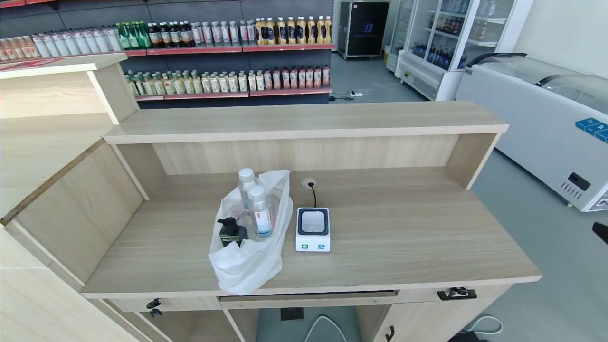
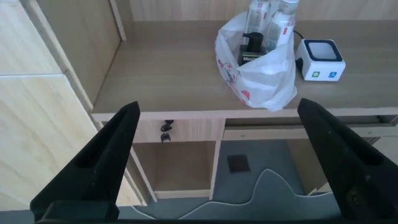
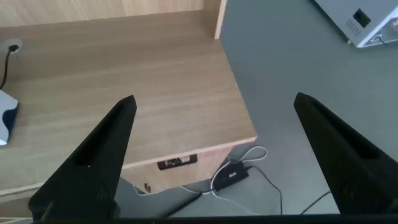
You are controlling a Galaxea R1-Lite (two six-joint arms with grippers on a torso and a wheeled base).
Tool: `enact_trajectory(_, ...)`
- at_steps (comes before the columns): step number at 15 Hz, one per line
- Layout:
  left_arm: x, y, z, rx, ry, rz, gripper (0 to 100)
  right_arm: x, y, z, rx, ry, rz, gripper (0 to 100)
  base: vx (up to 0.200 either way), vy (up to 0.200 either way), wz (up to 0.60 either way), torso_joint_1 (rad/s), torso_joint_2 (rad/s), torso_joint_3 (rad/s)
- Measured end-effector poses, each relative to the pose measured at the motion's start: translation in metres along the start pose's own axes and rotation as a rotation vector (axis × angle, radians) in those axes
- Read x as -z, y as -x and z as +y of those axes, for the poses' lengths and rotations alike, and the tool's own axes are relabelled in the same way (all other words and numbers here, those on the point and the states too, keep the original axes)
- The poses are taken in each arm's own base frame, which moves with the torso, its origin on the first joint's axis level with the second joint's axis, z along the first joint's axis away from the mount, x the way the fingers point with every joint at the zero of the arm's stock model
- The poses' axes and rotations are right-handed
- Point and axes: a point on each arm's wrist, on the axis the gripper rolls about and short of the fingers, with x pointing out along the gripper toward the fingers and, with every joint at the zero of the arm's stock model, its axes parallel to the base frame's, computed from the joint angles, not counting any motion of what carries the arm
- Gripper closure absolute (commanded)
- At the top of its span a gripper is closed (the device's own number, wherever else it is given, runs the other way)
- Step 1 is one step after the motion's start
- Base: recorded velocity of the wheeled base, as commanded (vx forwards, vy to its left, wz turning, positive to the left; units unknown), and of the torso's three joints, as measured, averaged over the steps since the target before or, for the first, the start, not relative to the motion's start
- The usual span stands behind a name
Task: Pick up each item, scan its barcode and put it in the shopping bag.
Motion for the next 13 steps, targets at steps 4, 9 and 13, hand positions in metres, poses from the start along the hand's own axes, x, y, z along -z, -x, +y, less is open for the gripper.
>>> enact_trajectory(4, 0.000, 0.000, 0.000, 0.000, 0.000, 0.000, 0, 0.088, 0.058, 0.021, -0.044, -0.038, 0.108, 0, 0.000, 0.000, 0.00, 0.000, 0.00, 0.000)
enact_trajectory(9, 0.000, 0.000, 0.000, 0.000, 0.000, 0.000, 0, 0.131, 0.097, 0.024, -0.071, -0.076, -0.051, 0, 0.000, 0.000, 0.00, 0.000, 0.00, 0.000)
enact_trajectory(13, 0.000, 0.000, 0.000, 0.000, 0.000, 0.000, 0, 0.137, 0.103, 0.022, -0.157, -0.101, -0.128, 0, 0.000, 0.000, 0.00, 0.000, 0.00, 0.000)
